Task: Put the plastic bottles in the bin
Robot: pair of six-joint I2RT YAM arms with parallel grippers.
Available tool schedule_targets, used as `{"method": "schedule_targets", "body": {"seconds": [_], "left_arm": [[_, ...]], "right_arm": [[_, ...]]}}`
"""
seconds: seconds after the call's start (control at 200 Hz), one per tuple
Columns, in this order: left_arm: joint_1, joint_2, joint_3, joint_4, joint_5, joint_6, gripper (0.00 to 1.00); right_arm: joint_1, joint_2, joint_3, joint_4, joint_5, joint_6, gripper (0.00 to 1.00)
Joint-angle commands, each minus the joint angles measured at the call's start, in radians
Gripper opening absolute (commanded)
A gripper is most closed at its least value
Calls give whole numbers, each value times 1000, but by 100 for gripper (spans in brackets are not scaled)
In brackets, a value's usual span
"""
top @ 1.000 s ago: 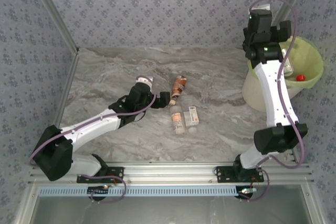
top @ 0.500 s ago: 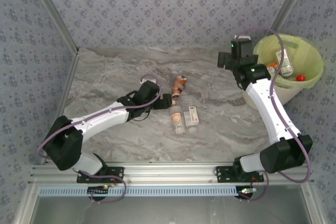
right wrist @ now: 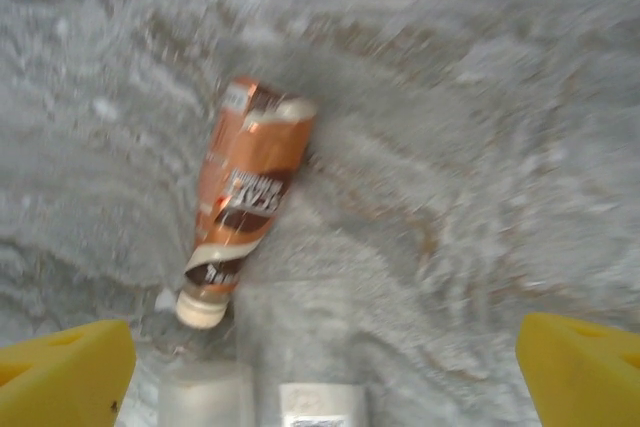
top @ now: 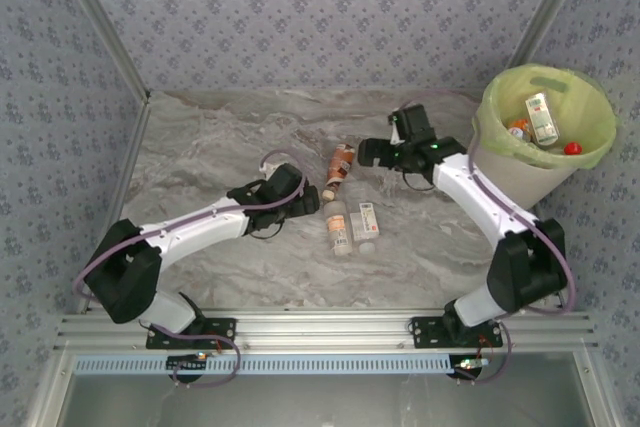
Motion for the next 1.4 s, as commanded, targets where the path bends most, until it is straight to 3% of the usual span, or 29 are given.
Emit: {"method": "schedule_targets", "body": {"seconds": [0.0,0.37,0.58,1.004,1.244,1.394], "left_arm": [[10,-47,-18,-28,-67,-33,99],[25,-80,-65,-43,-96,-55,99],[28,-70,-62,-33,-85,-50,100],[28,-55,-69,18,-10,-28,100],[28,-51,-72,28,-8,-16,99],[27,-45,-68,33,-10,-14,99]], "right_arm": [[51,82,15,-36,-44,31,100],[147,257,12,-97,37,97,98],[163,283,-12,-97,102,152,83],[173,346,-77,-26,179,131,78],[174,388,-77,-10,169,110,80],[170,342,-83,-18,234,95,71]]}}
